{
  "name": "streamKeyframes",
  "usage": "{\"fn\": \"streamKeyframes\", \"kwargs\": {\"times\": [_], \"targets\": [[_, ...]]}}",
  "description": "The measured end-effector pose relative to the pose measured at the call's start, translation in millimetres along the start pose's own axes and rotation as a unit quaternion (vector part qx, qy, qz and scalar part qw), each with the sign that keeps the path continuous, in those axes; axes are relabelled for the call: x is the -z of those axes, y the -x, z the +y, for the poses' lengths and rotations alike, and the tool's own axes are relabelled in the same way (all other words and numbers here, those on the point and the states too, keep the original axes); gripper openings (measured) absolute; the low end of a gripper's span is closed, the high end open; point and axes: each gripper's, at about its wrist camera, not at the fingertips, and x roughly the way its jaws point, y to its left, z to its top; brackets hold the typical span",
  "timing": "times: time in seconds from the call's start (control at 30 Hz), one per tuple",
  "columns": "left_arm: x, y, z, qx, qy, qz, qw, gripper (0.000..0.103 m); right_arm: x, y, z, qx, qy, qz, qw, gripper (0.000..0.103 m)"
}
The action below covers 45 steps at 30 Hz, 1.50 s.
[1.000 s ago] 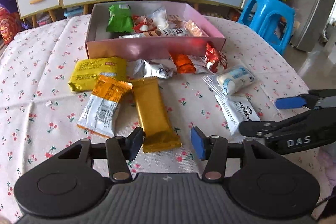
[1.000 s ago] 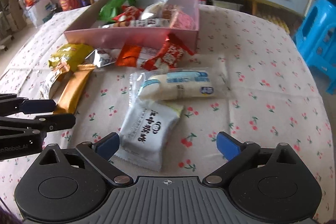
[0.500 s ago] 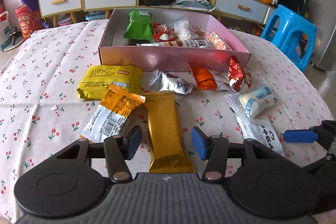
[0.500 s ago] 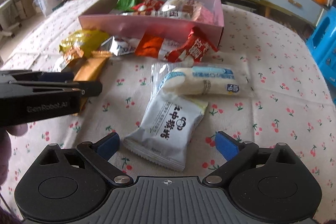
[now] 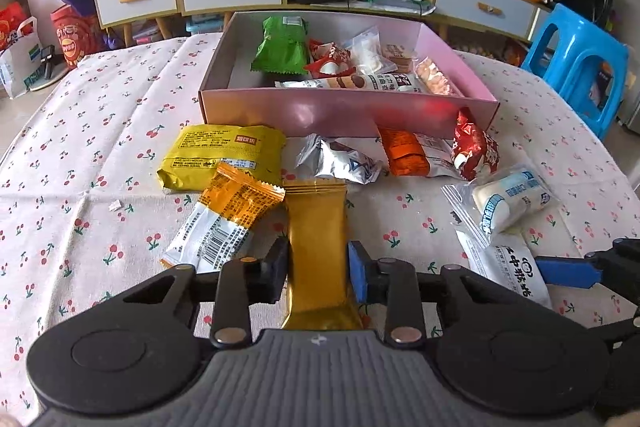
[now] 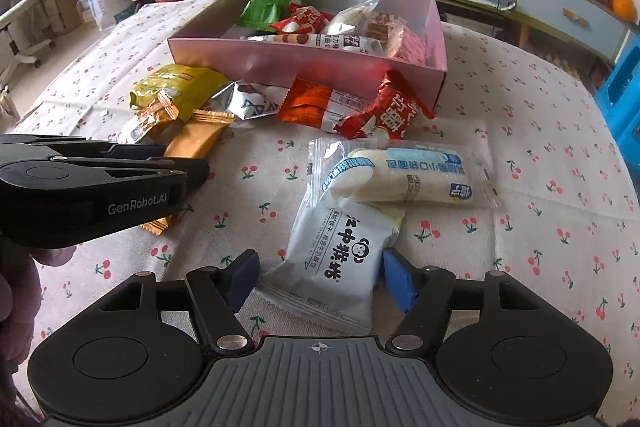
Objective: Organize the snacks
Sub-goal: 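Grasp gold bar with left gripper while right gripper grasps white printed packet, then carry gold bar and white packet into the pink box and release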
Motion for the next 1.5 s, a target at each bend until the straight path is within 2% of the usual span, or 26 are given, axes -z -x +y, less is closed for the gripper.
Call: {"fn": "streamKeyframes", "kwargs": {"times": [0.13,0.33,0.73,0.83,0.9,1.07,1.37,1.5], "targets": [[-1,3,0,0.011,0.011,0.012,0.9998,0.026,-3,2,-1,-0.004,-0.004,0.005,1.0,0.063],[-5,12,2,0.022,0.019,0.016,0.9995,0.026,-9,7,-6,-0.037,-0.035,0.017,0.999,0.061],[-19,27,10,0.031,0.035,-0.003,0.9989,0.026,-20,23,-13,-0.096,-0.083,0.023,0.992,0.059],[-23,30,14,0.028,0.039,-0.011,0.9988,0.026,-25,24,-19,-0.126,-0.11,0.032,0.985,0.059],[-26,31,17,0.025,0.044,-0.016,0.9986,0.026,-28,23,-24,-0.155,-0.142,0.045,0.977,0.059],[-34,34,27,0.02,0.066,-0.026,0.9973,0.026,-41,23,-39,-0.189,-0.195,0.047,0.961,0.059],[-58,30,36,0.007,0.092,-0.038,0.995,0.026,-69,28,-66,-0.217,-0.251,0.01,0.943,0.059],[-74,24,40,0.009,0.098,-0.038,0.9944,0.026,-82,30,-80,-0.224,-0.271,-0.02,0.936,0.059]]}}
